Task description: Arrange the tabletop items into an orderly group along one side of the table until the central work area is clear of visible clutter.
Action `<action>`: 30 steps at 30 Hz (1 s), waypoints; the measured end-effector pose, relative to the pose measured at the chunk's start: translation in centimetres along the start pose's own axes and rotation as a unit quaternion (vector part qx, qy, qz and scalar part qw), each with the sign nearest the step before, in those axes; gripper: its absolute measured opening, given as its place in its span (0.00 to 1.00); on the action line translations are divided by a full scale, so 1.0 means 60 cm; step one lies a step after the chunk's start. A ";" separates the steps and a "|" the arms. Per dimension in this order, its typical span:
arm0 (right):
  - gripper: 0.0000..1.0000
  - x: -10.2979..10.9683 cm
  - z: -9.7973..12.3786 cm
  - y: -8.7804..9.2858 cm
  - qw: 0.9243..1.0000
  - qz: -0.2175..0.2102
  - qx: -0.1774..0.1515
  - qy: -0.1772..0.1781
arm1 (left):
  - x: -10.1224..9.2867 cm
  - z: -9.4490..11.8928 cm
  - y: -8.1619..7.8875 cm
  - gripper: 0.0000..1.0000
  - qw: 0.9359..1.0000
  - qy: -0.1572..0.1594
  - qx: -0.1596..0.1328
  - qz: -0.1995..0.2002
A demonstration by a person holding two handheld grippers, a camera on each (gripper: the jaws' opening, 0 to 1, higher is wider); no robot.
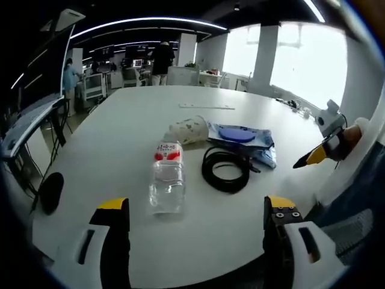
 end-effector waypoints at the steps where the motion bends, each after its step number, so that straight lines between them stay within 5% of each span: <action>1: 0.72 0.001 -0.001 0.001 1.000 0.000 0.001 -0.002 | -0.001 0.000 0.000 0.95 1.000 0.000 0.001 -0.002; 4: 0.72 0.005 0.001 0.000 1.000 0.001 0.000 -0.006 | -0.001 -0.001 0.001 0.94 1.000 0.001 0.004 -0.003; 11: 0.73 0.005 0.013 -0.031 0.996 -0.028 -0.076 -0.025 | -0.003 -0.002 0.003 0.93 1.000 0.002 0.008 -0.007; 20: 0.71 0.001 0.007 -0.047 0.993 -0.054 -0.099 -0.037 | -0.002 -0.002 0.003 0.92 1.000 0.002 0.009 -0.003; 30: 0.67 -0.007 -0.007 -0.102 0.987 -0.071 -0.136 -0.039 | -0.003 -0.003 0.005 0.90 1.000 0.005 0.015 0.000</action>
Point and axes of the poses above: the point that each gripper's makers call its tool centre point, and the gripper's own axes: z roughly backward along the fingers, x roughly to its left, y roughly out of its underside, the point moved 10 cm from there along z, roughly backward along the fingers, and after that the axes turned 10 degrees about -y, right-handed, at the moved point
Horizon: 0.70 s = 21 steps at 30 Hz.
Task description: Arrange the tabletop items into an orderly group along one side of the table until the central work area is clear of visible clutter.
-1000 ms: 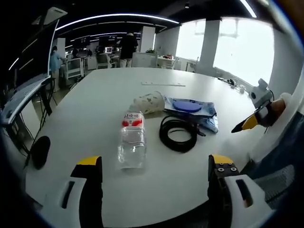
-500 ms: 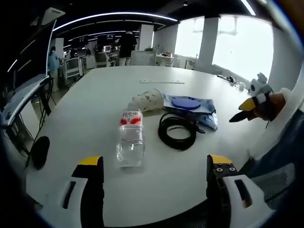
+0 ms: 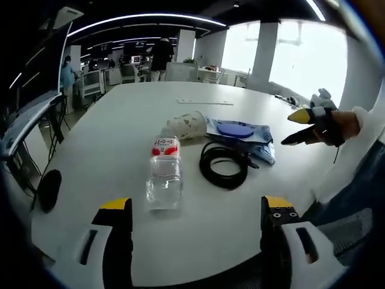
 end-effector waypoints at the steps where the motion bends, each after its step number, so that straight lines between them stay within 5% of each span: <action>1: 0.67 -0.003 -0.003 -0.002 1.000 0.002 0.000 0.002 | 0.000 0.000 0.000 0.90 1.000 -0.001 0.000 0.001; 21: 0.59 -0.058 -0.054 -0.018 0.996 -0.069 -0.028 0.054 | 0.001 0.002 0.000 0.83 1.000 -0.009 0.007 -0.010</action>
Point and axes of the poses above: the point that each gripper's makers call its tool centre point, and the gripper's own axes: z roughly backward along the fingers, x roughly to its left, y roughly out of its underside, the point moved 10 cm from there along z, roughly backward along the fingers, and after that the axes turned 10 degrees about -y, right-handed, at the moved point
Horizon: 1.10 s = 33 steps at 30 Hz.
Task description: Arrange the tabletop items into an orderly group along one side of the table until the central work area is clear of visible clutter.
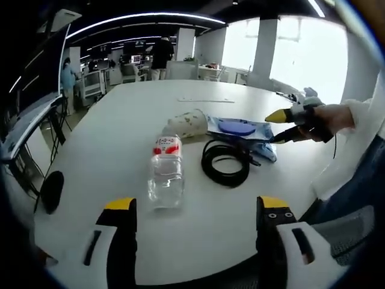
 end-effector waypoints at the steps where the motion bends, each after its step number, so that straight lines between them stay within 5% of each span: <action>1: 0.60 -0.001 -0.002 -0.001 1.000 -0.007 -0.007 0.003 | 0.000 0.001 0.000 0.82 1.000 -0.002 0.001 -0.001; 10: 0.52 -0.014 -0.021 -0.004 1.000 -0.016 -0.011 0.018 | -0.001 0.004 -0.003 0.78 1.000 -0.014 -0.003 -0.001; 21: 0.10 -0.036 -0.029 0.003 1.000 -0.008 -0.006 0.025 | -0.020 0.013 -0.006 0.77 1.000 -0.023 0.001 0.004; 28: 0.01 -0.043 -0.008 -0.006 0.999 -0.041 -0.034 -0.010 | -0.051 0.010 -0.033 0.77 1.000 -0.016 -0.015 0.007; 33: 0.00 -0.043 0.012 -0.008 0.989 -0.115 -0.083 -0.050 | -0.067 -0.007 -0.065 0.76 1.000 -0.002 -0.029 0.008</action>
Point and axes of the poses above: the point that each gripper's makers call its tool centre point, and the gripper's own axes: z roughly backward along the fingers, x roughly to its left, y roughly out of its underside, the point moved 10 cm from there along z, roughly backward along the fingers, and after that the axes turned 10 degrees about -y, right-handed, at the moved point
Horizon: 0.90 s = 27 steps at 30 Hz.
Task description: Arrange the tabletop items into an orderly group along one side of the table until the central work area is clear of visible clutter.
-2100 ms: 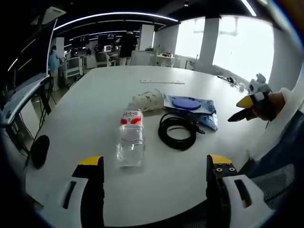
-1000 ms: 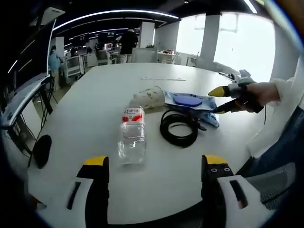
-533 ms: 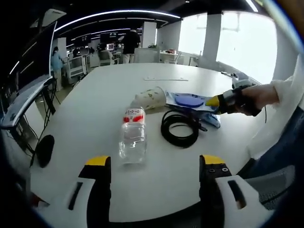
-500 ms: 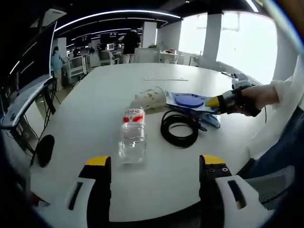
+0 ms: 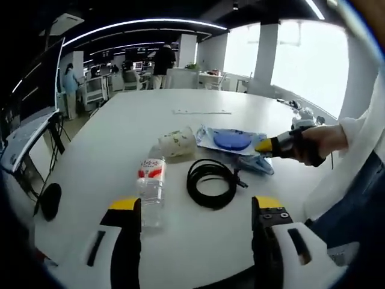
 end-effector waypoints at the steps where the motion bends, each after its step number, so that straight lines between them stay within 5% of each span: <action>1: 0.00 -0.001 0.001 -0.003 1.000 -0.006 -0.003 -0.005 | -0.003 -0.004 -0.005 0.76 1.000 0.002 -0.002 0.001; 5: 0.00 -0.001 0.011 -0.017 0.998 -0.023 -0.017 -0.047 | -0.025 -0.026 -0.032 0.74 1.000 0.020 -0.015 0.013; 12: 0.00 0.009 0.030 -0.015 0.998 -0.015 0.014 -0.062 | -0.062 -0.097 -0.086 0.75 0.995 0.069 -0.022 0.065; 22: 0.00 0.011 0.047 -0.016 0.995 -0.022 0.029 -0.094 | -0.056 -0.202 -0.158 0.74 0.986 0.079 -0.023 0.144; 27: 0.00 0.017 0.051 -0.005 0.993 -0.019 0.039 -0.108 | -0.058 -0.252 -0.184 0.73 0.987 0.088 -0.006 0.135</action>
Point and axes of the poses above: the point that each gripper's makers call its tool centre point, and the gripper's own axes: z roughly backward along the fingers, x roughly to its left, y roughly out of its underside, the point moved 10 cm from there along z, roughly backward along the fingers, and after that the axes turned 10 degrees about -y, right-handed, at the moved point
